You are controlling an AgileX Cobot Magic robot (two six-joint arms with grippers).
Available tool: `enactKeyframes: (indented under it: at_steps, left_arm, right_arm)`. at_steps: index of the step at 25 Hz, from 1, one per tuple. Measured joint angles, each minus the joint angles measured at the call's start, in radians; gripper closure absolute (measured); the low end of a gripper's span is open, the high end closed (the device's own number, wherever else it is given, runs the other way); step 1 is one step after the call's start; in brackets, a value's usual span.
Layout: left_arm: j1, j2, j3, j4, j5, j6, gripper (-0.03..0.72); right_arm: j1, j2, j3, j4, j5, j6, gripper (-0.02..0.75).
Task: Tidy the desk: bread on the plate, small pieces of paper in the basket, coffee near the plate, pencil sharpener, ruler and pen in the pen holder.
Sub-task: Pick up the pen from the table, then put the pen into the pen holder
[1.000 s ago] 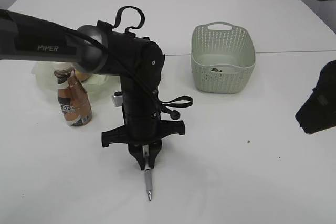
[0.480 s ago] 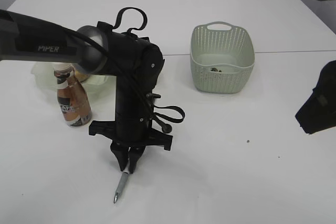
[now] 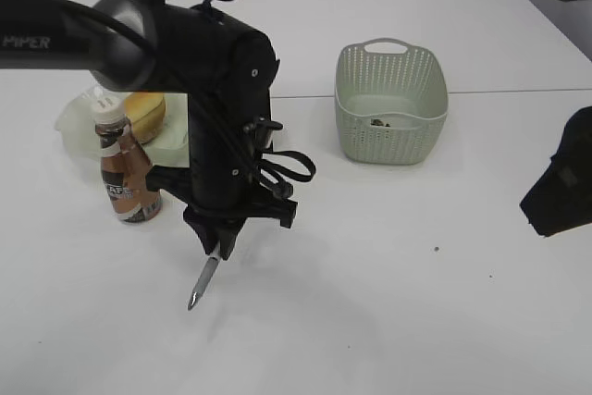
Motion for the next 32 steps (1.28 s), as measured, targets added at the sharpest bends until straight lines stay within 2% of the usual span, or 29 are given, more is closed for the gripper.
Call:
enactKeyframes:
  at_steps: [3, 8, 14, 17, 24, 28, 32]
  left_arm:
    - [-0.005, -0.049, 0.0, 0.021, -0.039, 0.001, 0.624]
    - [-0.06, -0.128, 0.0, 0.119, -0.09, -0.007, 0.624]
    - [-0.08, -0.229, 0.028, 0.231, -0.182, -0.077, 0.624]
    - [-0.08, -0.282, 0.113, 0.295, -0.274, -0.125, 0.624]
    - [-0.071, -0.415, 0.483, 0.479, -0.653, -0.343, 0.624]
    - [-0.02, -0.44, 0.644, 0.542, -0.915, -0.403, 0.624]
    - [0.046, -0.44, 0.701, 0.559, -1.12, -0.411, 0.625]
  right_arm:
    - [0.0, 0.0, 0.0, 0.0, 0.0, 0.0, 0.492]
    - [0.0, 0.0, 0.0, 0.0, 0.0, 0.0, 0.493]
    - [0.0, 0.0, 0.0, 0.0, 0.0, 0.0, 0.494]
    - [0.0, 0.0, 0.0, 0.0, 0.0, 0.0, 0.494]
    - [0.0, 0.0, 0.0, 0.0, 0.0, 0.0, 0.494]
    - [0.0, 0.0, 0.0, 0.0, 0.0, 0.0, 0.494]
    - [0.0, 0.0, 0.0, 0.0, 0.0, 0.004, 0.494]
